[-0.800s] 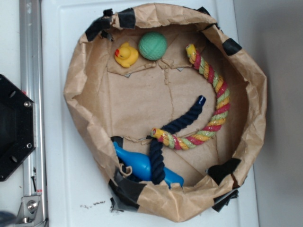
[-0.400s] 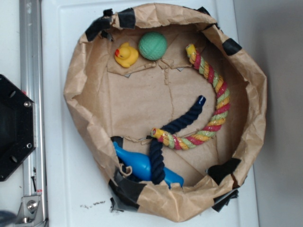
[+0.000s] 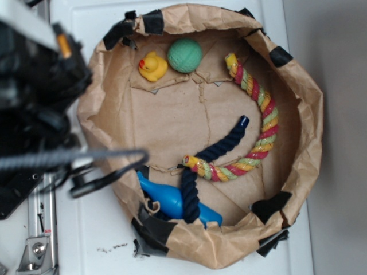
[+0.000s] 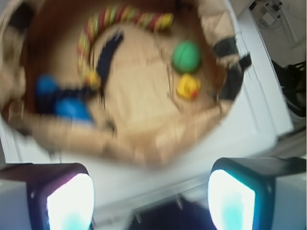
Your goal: Grab the yellow duck.
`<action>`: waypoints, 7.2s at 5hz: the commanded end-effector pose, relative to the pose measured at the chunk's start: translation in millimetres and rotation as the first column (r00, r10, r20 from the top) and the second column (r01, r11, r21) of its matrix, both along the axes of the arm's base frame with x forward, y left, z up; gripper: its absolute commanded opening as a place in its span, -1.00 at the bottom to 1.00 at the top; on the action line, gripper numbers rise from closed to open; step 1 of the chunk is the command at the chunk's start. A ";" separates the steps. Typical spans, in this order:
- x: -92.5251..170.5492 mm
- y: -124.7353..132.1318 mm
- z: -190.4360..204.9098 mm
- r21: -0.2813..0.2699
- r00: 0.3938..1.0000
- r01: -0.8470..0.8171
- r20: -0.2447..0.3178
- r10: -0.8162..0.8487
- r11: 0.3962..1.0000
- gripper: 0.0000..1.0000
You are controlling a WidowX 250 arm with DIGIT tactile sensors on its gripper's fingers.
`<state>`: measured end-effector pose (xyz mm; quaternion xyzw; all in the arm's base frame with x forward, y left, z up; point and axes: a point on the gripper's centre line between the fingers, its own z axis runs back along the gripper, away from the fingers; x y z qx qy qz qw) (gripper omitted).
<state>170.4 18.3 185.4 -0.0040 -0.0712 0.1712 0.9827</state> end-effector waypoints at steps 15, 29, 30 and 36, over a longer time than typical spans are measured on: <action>59.8 45.5 -139.6 0.075 0.917 0.398 -0.007 -0.399 0.914 1.00; 43.1 57.4 -106.5 -0.021 0.945 0.327 0.029 -0.327 0.945 -1.00; 37.3 58.9 -92.4 -0.034 0.942 0.333 0.054 -0.331 0.942 -1.00; 34.2 93.8 -126.5 0.078 0.923 0.369 0.090 -0.375 0.926 1.00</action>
